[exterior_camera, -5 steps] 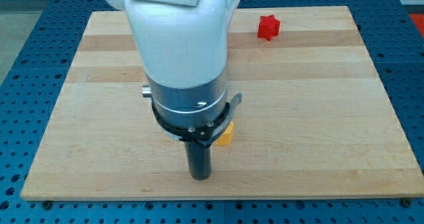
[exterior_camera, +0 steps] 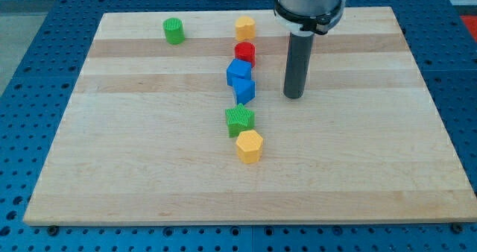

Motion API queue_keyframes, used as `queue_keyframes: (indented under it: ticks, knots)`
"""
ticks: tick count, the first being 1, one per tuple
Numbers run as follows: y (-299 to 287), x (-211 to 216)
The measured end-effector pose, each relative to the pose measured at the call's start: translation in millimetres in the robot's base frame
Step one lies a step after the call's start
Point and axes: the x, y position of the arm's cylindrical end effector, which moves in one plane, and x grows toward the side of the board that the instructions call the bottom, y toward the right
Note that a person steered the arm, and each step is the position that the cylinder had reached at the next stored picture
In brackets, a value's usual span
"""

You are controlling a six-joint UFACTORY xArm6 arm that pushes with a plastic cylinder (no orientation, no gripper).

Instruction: Slide the blue cube to the left

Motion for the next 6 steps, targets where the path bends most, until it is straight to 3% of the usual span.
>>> queue_keyframes:
  ticks: [1,4,6]
  knots:
    - [-5.9,-31.0]
    - [-149.9,-23.6]
    - [-126.9,-64.8]
